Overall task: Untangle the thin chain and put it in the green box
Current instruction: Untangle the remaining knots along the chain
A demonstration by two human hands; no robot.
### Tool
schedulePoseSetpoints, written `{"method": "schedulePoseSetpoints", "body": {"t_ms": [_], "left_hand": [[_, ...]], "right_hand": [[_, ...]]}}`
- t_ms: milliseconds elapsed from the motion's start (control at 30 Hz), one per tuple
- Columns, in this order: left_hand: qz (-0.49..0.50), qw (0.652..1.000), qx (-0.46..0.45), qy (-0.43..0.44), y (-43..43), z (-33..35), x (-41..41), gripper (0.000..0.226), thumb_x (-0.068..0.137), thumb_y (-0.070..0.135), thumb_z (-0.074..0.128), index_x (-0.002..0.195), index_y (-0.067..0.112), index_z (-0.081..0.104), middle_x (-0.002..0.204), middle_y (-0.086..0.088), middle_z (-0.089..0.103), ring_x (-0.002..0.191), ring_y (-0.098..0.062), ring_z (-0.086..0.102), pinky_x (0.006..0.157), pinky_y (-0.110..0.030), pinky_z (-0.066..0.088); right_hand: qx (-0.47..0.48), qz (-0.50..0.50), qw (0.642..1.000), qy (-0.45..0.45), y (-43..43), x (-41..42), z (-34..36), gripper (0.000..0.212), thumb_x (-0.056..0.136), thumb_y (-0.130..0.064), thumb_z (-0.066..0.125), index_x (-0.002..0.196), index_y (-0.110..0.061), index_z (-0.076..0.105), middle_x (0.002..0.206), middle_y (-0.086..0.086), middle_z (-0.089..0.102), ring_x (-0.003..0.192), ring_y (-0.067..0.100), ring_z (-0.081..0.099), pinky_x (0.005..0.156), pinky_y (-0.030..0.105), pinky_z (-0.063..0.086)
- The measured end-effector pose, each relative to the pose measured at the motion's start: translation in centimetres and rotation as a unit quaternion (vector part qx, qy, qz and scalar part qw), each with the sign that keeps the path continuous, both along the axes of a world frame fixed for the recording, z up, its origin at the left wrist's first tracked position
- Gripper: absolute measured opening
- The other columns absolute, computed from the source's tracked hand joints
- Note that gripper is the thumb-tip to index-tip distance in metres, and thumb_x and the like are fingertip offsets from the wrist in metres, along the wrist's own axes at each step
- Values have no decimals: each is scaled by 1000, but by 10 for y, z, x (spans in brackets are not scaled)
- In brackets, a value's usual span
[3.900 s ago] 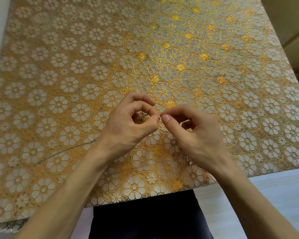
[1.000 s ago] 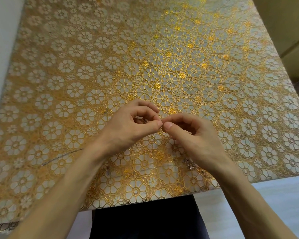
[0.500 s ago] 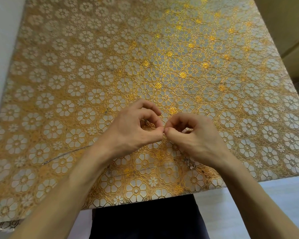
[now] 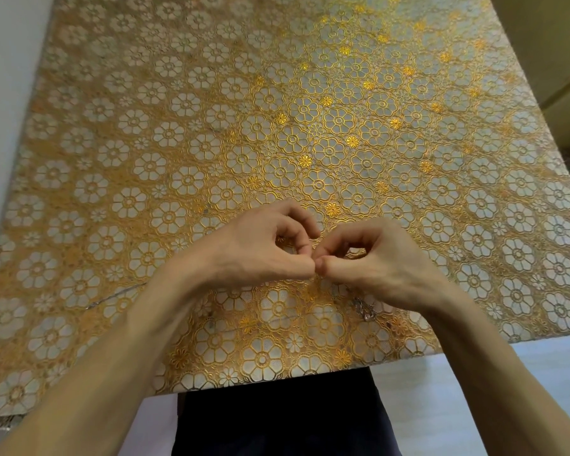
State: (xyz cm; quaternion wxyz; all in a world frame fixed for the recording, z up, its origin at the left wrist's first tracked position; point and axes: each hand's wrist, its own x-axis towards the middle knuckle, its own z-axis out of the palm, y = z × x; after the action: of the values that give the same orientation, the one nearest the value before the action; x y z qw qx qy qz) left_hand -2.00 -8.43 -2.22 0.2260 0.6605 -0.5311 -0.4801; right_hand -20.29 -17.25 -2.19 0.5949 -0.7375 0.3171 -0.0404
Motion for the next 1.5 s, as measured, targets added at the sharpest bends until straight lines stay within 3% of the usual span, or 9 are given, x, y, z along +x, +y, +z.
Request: {"method": "schedulePoseSetpoints", "body": {"t_ms": [133,300,400,467,633,800,933,1233,1500], "left_hand": [[2,1000,-5,-22,-1,3,1,12,65,41,66,69,31,71,112,29,58,104,10,55,88,-22,45],[104,991,-79,-2,4,-3,-6,9,76,37,72,75,28,71,109,24,62,93,3,61,79,-19,49],[151,982,-111,12,11,-8,-9,6,85,31,75,82,26,73,109,16,64,92,-1,63,74,-14,49],[159,981,-113,5,17,-9,-10,5,84,35,75,86,30,74,108,17,64,86,-2,64,70,-12,47],[182,976,-115,-14,22,-8,-19,4,82,36,79,85,37,77,104,21,64,71,-3,62,63,-10,43],[214,966,-136,-46,19,-9,-26,3,82,38,78,84,37,76,104,20,66,74,-8,64,65,-11,43],[228,961,-147,-52,18,-10,-29,2,83,38,77,83,36,76,103,20,66,73,-8,65,65,-11,44],[250,956,-148,-42,15,-5,-34,7,80,33,76,75,35,72,102,18,65,71,-2,64,62,-8,42],[255,956,-137,-38,15,-6,-34,10,81,32,78,75,37,72,104,17,66,72,-3,66,62,-10,45]], "right_hand": [[11,0,1000,2,-4,-1,1,12,82,-8,77,74,-17,79,70,5,71,65,5,58,62,19,43],[31,-70,997,-30,-3,-3,-5,7,87,-15,75,82,-12,78,61,0,64,52,4,51,51,14,37],[7,-96,994,-44,0,-6,-9,9,89,-18,73,83,-14,78,72,14,70,56,5,50,53,17,39],[-3,-112,992,-51,2,-8,-11,9,90,-18,72,83,-14,78,77,14,71,58,4,51,56,17,40],[-44,-140,987,-67,8,-9,-15,7,89,-19,73,84,-22,78,80,6,73,74,26,64,65,36,49],[-92,-142,982,-81,11,-9,-17,4,89,-20,75,90,-22,79,76,0,71,63,7,58,55,23,44],[-167,-141,972,-81,12,-9,-19,4,89,-18,76,92,-20,79,79,-5,71,68,16,62,55,28,49],[-261,-132,951,-95,14,-4,-22,4,87,-13,76,88,-17,77,79,-8,69,66,8,59,59,12,43],[-319,-118,935,-105,13,-4,-27,4,88,-16,73,89,-15,77,82,-5,69,67,10,61,58,27,50]]}}
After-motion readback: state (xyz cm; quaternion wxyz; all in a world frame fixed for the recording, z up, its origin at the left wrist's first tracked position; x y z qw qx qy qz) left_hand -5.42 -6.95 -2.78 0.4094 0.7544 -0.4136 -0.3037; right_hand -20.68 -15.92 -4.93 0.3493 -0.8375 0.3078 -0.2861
